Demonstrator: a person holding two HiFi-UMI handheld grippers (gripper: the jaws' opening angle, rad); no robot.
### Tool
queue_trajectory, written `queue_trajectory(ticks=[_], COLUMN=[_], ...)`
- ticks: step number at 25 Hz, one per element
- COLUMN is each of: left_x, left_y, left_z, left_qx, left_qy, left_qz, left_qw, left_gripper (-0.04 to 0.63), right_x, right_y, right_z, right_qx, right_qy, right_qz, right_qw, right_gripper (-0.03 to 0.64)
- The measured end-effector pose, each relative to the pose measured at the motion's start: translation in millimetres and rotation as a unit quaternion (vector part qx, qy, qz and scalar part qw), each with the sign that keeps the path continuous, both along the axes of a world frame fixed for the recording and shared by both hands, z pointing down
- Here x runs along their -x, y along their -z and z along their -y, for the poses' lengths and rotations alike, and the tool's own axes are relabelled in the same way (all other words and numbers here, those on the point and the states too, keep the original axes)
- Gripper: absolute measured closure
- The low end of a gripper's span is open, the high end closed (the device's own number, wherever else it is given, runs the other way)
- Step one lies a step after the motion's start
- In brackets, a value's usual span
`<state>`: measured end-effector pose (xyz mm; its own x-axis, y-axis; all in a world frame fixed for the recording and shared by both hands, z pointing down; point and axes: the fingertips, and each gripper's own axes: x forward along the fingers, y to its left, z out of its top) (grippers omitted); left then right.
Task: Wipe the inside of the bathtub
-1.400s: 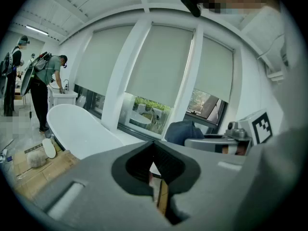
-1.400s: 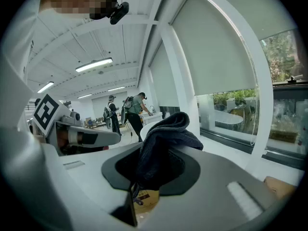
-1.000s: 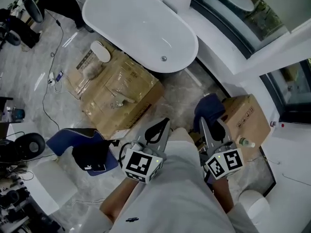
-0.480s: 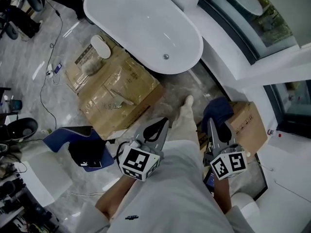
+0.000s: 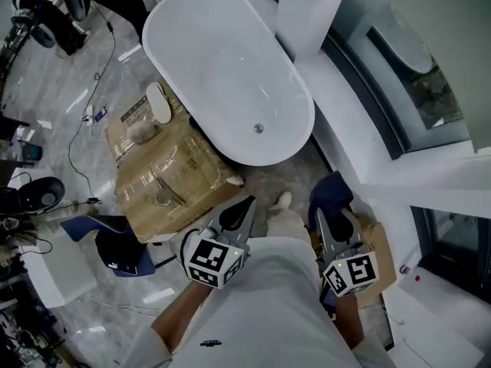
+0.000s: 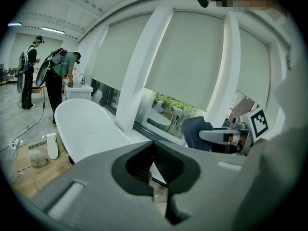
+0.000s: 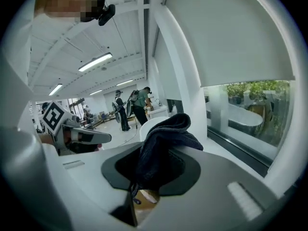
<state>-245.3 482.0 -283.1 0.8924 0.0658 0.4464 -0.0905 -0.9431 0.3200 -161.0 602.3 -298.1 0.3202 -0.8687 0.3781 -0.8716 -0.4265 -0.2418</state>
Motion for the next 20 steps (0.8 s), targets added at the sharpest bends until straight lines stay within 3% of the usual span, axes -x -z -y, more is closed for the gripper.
queue_trajectory(ticks=[10, 20], left_x=[-57.4, -101.7], left_y=[-29.2, -49.2], left_z=[15.7, 119.7], left_qx=[0.007, 0.035], left_qy=[0.093, 0.161], left_qz=[0.033, 0.029], left_qw=[0.9951, 0.9859], left_gripper=[0.596, 0.596], right_x=[-82.3, -135.4], right_y=[-10.0, -27.4], right_z=[37.3, 146.8], right_qx=[0.012, 0.034], right_qy=[0.130, 0.179], right_qz=[-0.015, -0.001], right_qw=[0.991, 0.983], right_gripper=[0.532, 0.532])
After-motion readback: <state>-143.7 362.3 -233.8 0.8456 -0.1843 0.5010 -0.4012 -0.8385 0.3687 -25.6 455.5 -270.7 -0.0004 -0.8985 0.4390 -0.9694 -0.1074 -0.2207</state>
